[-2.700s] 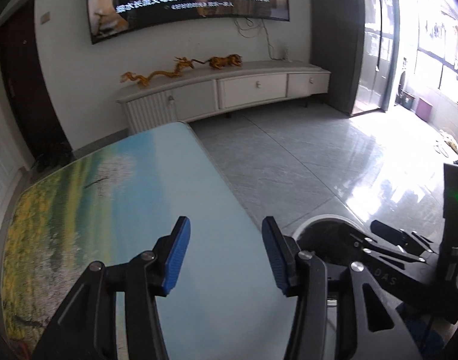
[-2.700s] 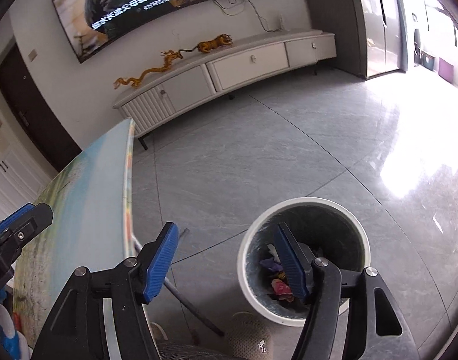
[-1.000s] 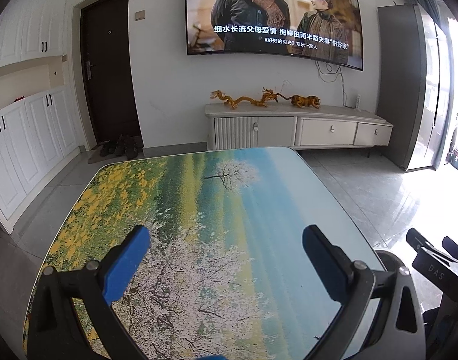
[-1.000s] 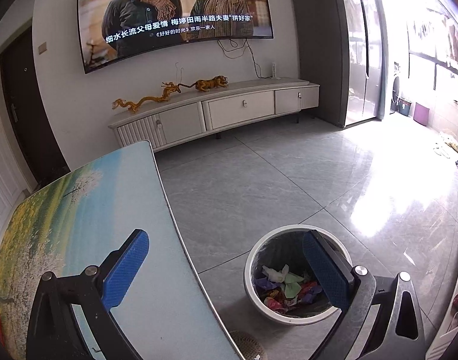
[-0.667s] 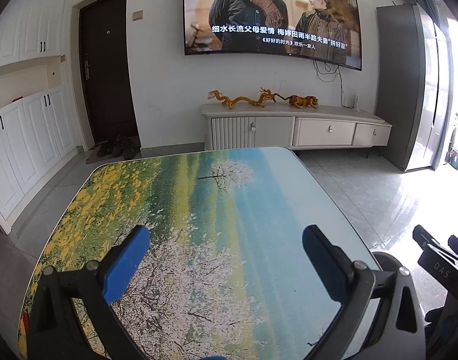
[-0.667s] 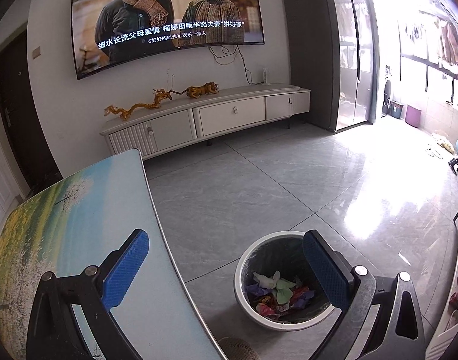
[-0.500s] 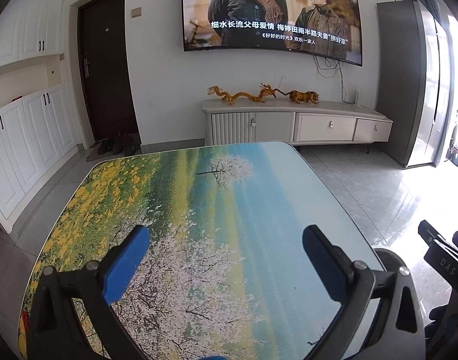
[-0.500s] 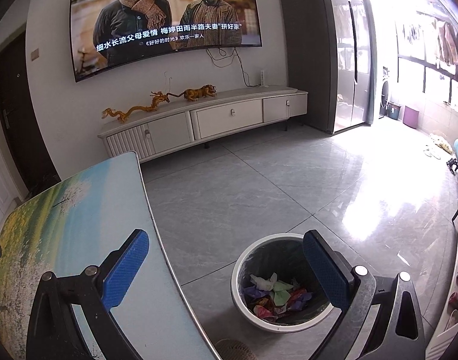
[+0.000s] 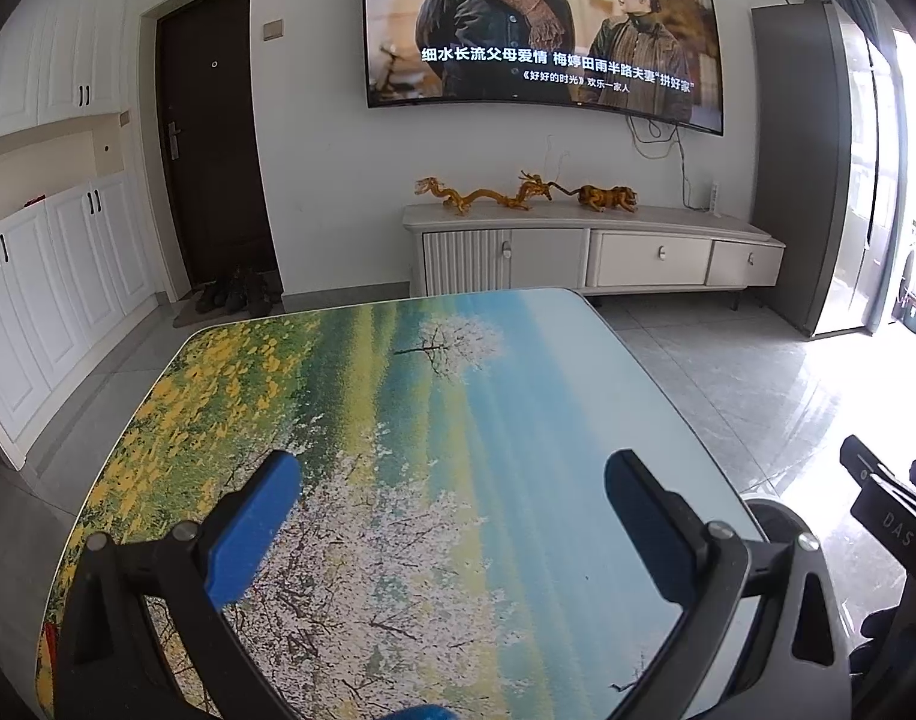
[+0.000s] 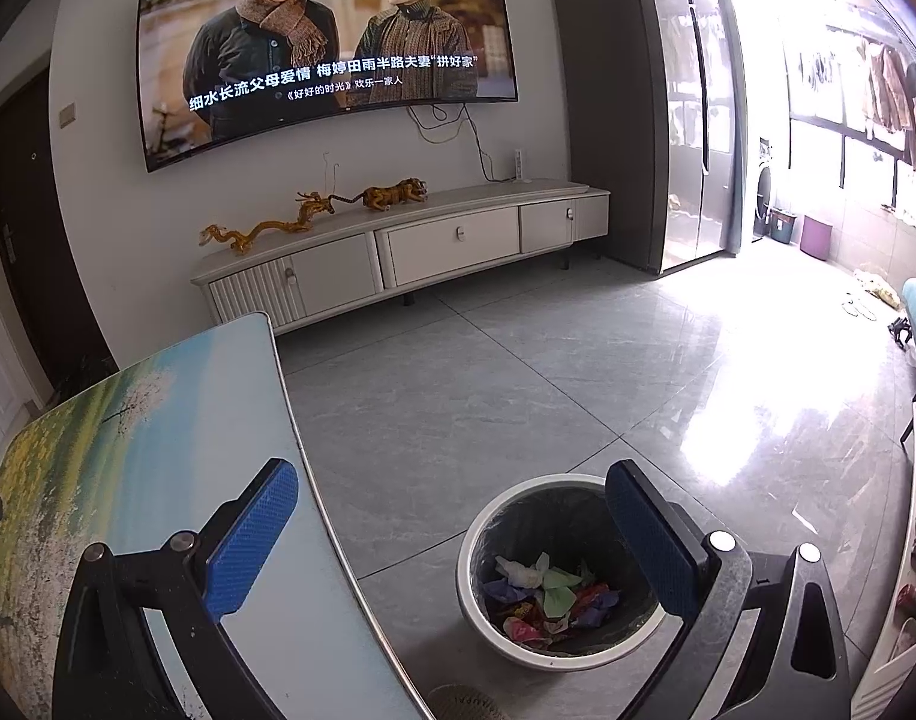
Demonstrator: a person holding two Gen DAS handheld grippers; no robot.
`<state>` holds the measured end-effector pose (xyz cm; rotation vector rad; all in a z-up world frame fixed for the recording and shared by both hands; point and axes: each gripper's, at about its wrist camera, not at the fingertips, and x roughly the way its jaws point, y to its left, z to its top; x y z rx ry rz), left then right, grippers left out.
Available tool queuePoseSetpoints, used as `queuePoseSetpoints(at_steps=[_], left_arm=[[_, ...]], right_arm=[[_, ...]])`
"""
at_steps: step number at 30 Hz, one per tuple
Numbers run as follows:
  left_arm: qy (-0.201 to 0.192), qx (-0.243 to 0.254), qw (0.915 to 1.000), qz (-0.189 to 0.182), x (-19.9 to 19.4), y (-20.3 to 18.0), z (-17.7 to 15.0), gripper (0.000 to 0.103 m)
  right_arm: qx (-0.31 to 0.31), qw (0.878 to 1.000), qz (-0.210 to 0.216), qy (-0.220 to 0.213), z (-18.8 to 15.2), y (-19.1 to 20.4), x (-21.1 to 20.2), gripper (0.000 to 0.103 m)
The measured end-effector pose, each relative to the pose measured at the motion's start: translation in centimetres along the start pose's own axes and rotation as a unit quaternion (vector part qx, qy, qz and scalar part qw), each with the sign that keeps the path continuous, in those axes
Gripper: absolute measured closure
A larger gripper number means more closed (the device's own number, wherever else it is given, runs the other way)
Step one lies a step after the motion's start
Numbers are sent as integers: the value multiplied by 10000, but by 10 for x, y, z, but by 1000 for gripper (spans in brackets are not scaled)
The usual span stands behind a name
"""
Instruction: Collect trash
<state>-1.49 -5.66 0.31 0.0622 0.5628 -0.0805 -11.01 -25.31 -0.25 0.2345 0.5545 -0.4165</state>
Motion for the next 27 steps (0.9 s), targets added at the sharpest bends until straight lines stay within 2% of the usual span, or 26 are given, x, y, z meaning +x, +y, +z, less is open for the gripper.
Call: queuePoseSetpoints(at_steps=[12,27], left_arm=[[-90,-76,9999,7,-5,9,2,1],[-121,-69,9999,-9,-6,8,3,1]], right_arm=[[-131,9997,51,-177,4,7,-5,0],[-182,9996,120,-181,3,8,-5,0]])
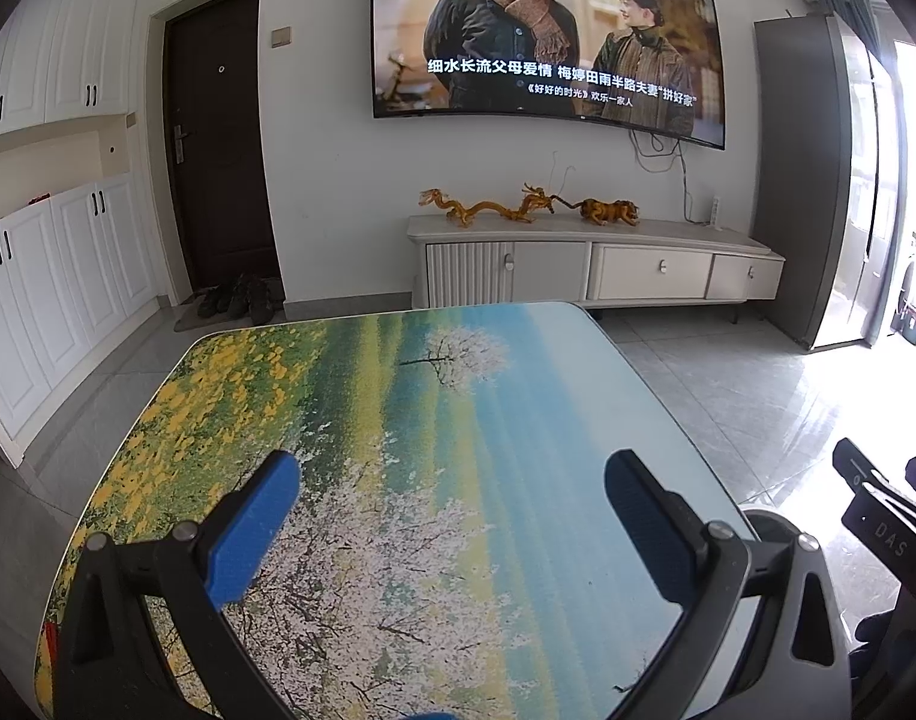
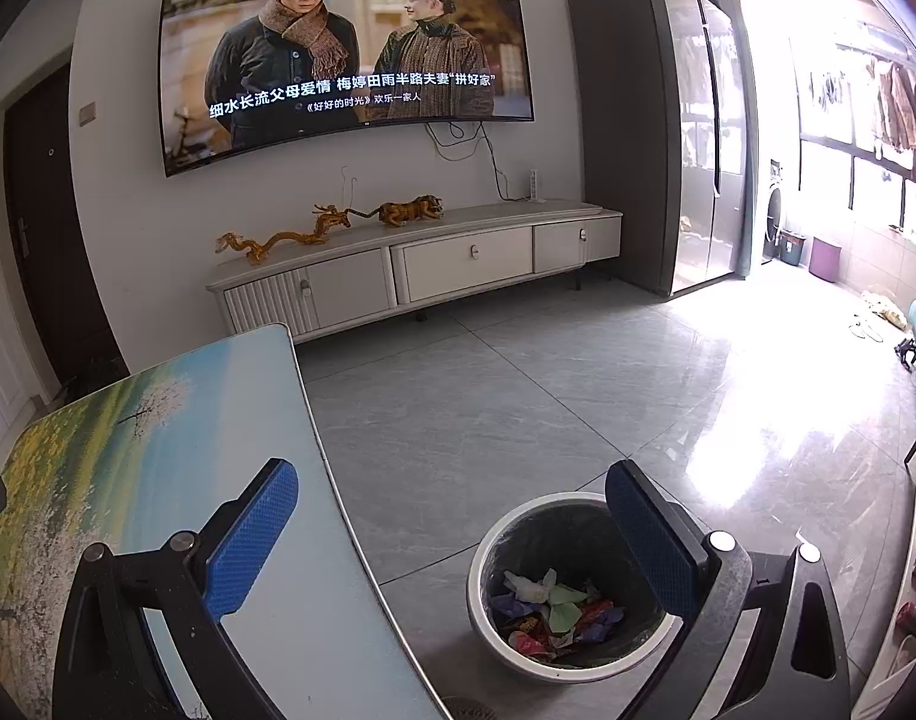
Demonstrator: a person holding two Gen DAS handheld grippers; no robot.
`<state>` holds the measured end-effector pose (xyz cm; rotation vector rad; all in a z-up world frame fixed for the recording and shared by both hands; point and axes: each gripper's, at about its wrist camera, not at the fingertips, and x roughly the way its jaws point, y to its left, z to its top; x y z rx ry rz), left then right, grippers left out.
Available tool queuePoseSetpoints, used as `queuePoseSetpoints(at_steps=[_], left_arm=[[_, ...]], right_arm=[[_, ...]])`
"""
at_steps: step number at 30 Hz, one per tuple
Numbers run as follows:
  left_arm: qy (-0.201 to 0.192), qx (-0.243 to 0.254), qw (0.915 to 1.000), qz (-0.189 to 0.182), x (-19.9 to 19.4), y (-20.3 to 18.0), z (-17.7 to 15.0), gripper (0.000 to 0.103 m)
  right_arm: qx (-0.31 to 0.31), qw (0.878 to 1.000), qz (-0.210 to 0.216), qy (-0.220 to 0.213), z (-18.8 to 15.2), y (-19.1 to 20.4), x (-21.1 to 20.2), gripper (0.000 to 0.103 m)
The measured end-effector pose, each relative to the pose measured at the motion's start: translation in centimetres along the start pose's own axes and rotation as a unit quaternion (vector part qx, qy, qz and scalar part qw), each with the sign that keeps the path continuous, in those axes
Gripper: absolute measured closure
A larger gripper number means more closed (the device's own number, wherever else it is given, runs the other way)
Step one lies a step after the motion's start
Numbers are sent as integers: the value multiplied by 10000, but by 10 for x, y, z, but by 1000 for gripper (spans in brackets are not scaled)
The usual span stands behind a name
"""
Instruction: Collect trash
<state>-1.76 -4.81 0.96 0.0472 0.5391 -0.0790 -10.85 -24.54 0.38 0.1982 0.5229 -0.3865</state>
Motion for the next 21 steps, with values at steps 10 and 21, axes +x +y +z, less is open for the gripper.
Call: queuePoseSetpoints(at_steps=[10,21], left_arm=[[-23,1,10000,-10,-1,0,0,1],[-29,6,10000,-20,-1,-1,1,1]], right_arm=[[-14,10000,15,-1,-1,1,1,0],[-12,10000,15,-6,-1,0,1,0]])
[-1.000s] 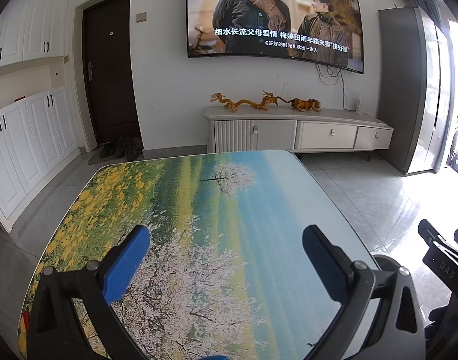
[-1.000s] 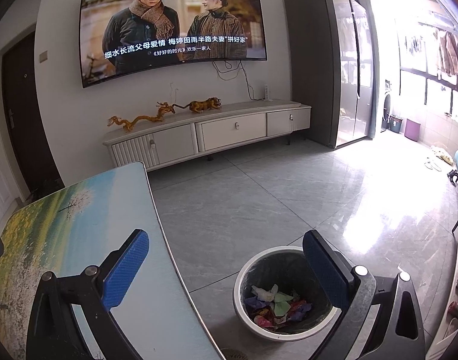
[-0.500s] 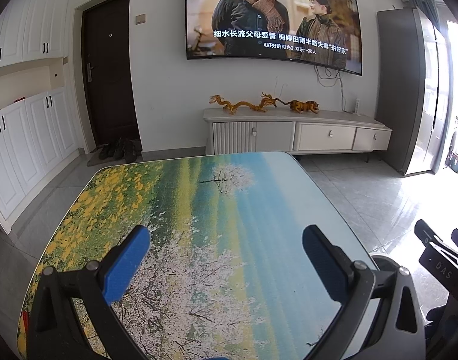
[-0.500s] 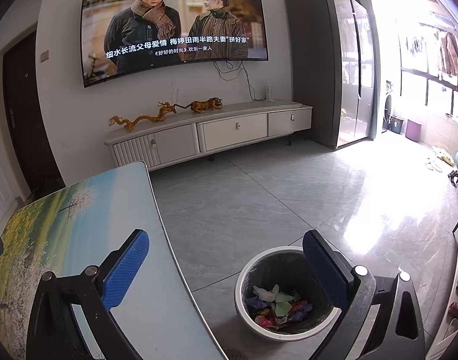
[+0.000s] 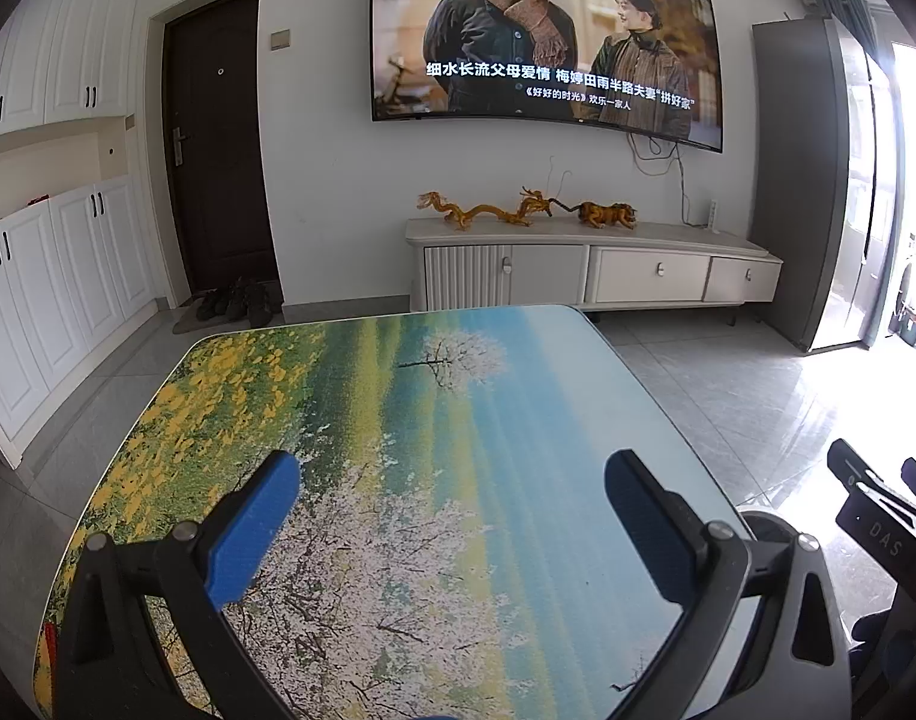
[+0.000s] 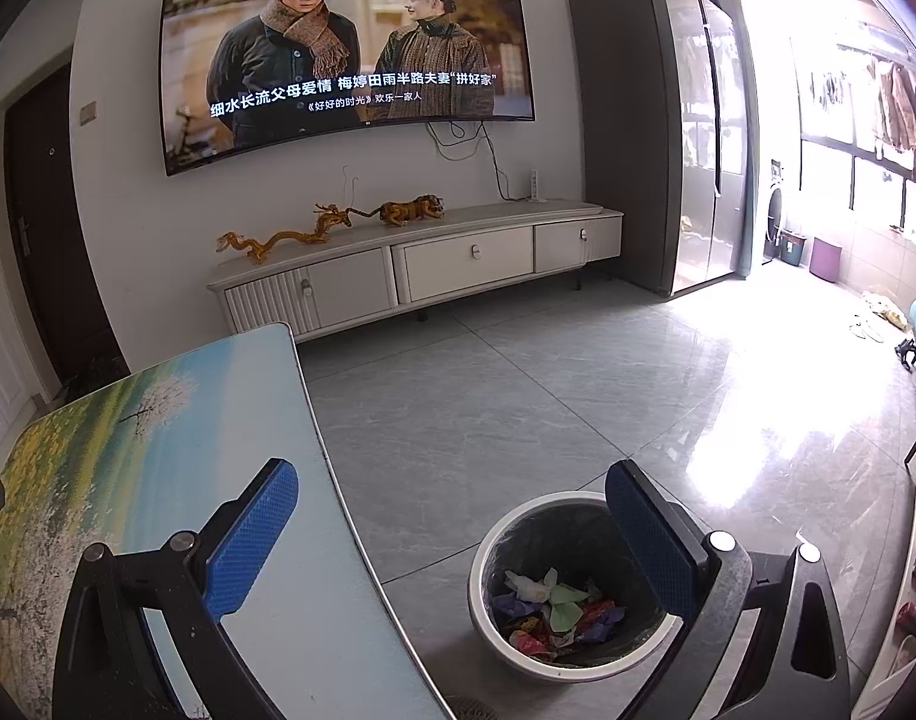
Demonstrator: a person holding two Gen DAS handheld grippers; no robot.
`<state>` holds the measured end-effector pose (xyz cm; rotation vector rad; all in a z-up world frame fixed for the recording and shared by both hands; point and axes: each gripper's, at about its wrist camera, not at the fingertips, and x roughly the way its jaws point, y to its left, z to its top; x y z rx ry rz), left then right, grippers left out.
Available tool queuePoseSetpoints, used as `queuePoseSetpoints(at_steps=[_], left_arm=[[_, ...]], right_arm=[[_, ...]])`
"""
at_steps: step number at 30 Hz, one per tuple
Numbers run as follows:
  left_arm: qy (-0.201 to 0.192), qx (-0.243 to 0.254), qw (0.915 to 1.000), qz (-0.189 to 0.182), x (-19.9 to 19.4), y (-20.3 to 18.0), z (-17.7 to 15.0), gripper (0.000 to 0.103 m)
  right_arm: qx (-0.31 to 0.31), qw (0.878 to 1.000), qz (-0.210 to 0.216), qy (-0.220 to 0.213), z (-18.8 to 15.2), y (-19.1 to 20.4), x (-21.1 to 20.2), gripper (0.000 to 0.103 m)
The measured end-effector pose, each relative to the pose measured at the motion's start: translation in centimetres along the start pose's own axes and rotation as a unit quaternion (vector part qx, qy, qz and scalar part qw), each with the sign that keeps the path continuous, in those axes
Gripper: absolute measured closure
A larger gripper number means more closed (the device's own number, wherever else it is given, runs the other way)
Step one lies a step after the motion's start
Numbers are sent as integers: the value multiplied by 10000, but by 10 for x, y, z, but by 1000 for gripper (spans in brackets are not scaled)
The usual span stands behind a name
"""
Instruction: Collect trash
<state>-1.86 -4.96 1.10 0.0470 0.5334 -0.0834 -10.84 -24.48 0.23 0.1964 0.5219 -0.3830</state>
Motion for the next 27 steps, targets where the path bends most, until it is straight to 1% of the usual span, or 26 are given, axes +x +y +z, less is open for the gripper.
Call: queuePoseSetpoints(at_steps=[27], left_arm=[[-36,44,10000,-74,-1,-3,-1,1]], right_arm=[[4,10000,0,-2,0,-1,0,0]])
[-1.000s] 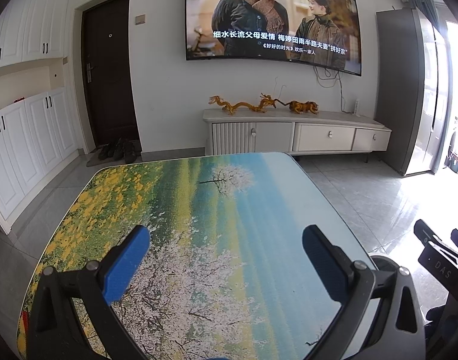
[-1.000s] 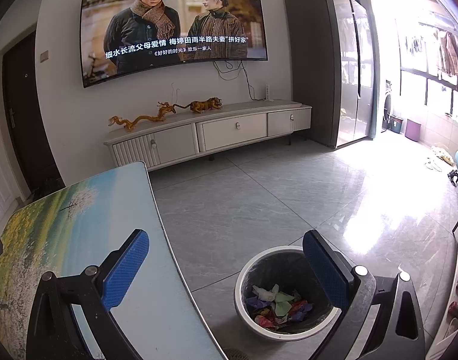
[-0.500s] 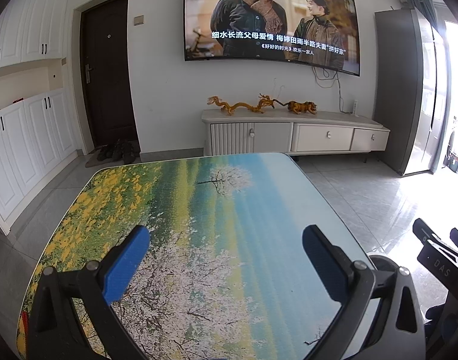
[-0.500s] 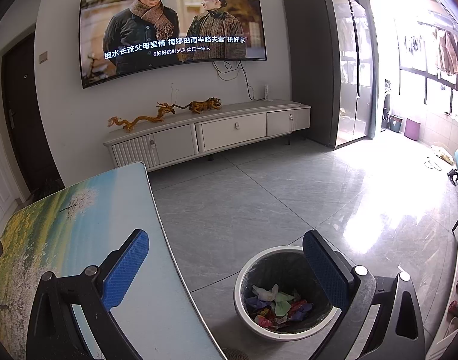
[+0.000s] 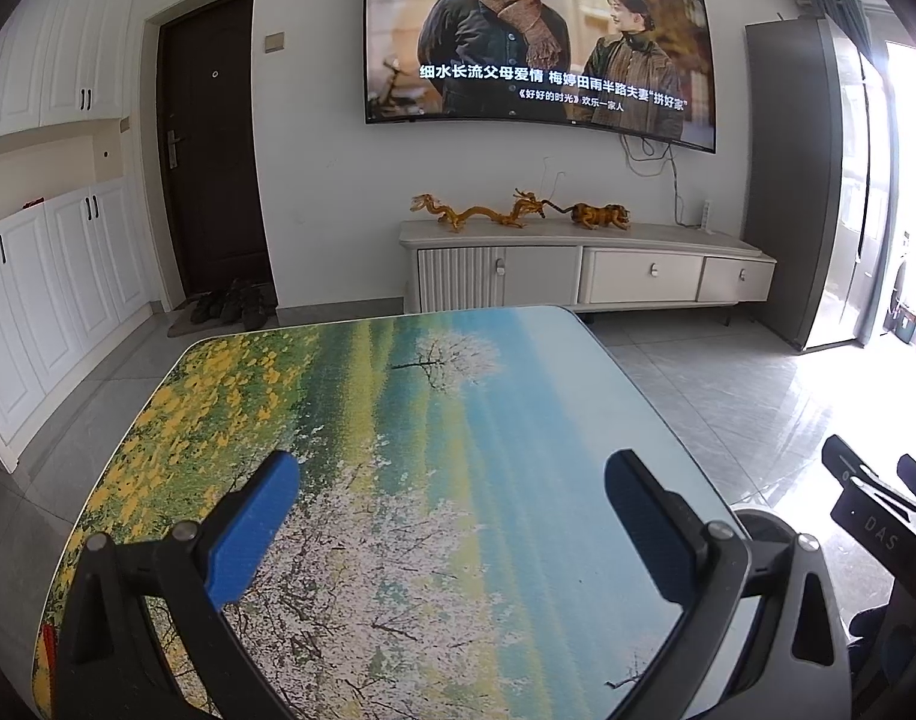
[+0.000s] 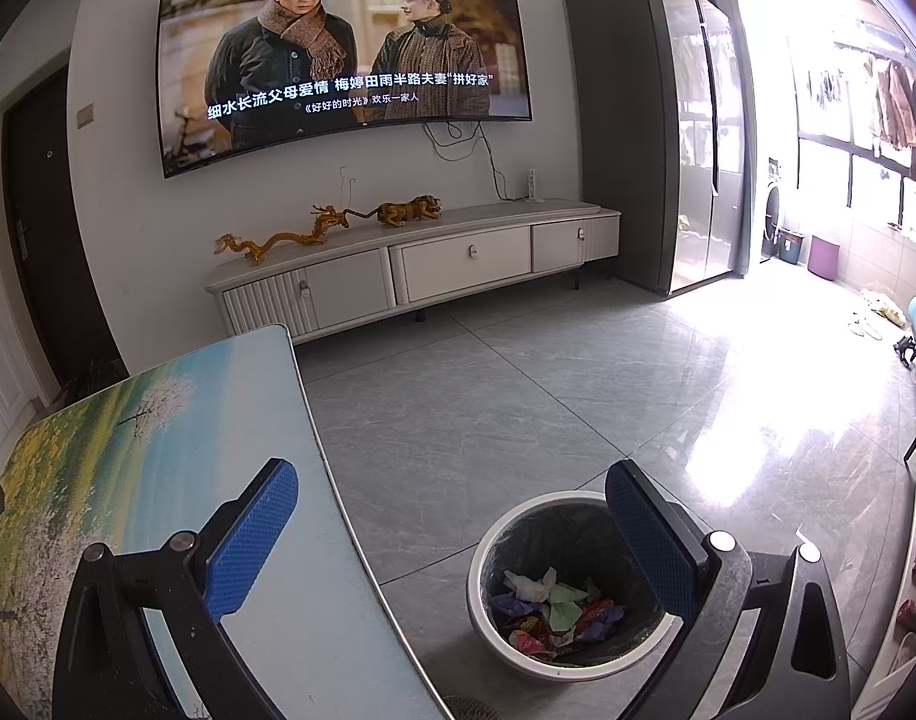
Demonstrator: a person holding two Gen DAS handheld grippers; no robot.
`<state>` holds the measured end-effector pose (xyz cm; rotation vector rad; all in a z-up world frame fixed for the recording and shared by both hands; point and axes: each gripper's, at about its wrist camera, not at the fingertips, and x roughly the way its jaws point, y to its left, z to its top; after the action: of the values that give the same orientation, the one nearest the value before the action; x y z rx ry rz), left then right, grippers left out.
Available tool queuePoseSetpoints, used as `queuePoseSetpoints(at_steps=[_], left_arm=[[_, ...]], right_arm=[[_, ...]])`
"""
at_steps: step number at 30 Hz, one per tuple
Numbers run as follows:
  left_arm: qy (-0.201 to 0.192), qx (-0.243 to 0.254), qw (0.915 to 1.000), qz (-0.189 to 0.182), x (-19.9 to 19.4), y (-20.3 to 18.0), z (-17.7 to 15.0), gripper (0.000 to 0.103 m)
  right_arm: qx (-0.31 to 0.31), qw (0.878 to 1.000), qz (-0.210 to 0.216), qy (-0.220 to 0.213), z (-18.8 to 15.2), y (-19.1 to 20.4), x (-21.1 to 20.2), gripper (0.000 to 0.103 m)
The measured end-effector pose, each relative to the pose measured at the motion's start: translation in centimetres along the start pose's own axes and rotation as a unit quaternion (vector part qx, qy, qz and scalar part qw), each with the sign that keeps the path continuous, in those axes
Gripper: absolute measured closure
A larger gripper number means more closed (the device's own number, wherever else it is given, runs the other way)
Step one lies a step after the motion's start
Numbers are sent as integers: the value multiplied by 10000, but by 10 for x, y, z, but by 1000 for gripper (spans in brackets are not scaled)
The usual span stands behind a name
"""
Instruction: Collect trash
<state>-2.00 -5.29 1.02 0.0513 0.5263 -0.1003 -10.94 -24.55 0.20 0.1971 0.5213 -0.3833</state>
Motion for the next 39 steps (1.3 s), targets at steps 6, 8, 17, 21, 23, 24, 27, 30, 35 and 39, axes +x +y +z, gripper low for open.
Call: queuePoseSetpoints(at_steps=[6,8,17,21,23,24,27,30,35,39], left_arm=[[-31,27,10000,-28,-2,-1,-1,1],[-37,33,10000,-35,-2,-1,-1,1],[-55,25,10000,-52,-2,3,-1,1],[-54,23,10000,-54,-2,3,-1,1],[-51,19,10000,-56,-2,3,-1,1],[-47,19,10000,-55,-2,4,-1,1],[-25,0,10000,-55,-2,4,-2,1],[-12,-11,10000,-67,-2,5,-3,1],[-7,-18,10000,-69,-2,5,-3,1],[17,-59,10000,-73,-2,6,-4,1]], right_arm=[[4,10000,0,-3,0,0,0,0],[7,10000,-2,-5,0,0,0,0],[1,10000,1,-4,0,-1,0,0],[6,10000,-1,-4,0,0,0,0],[6,10000,1,-3,0,-1,0,0],[7,10000,1,-5,0,-1,0,0],[22,10000,-14,-11,0,1,-2,0],[18,10000,-11,-11,0,1,-2,0],[24,10000,-23,-12,0,2,-3,0],[27,10000,-23,-10,0,2,-3,0]])
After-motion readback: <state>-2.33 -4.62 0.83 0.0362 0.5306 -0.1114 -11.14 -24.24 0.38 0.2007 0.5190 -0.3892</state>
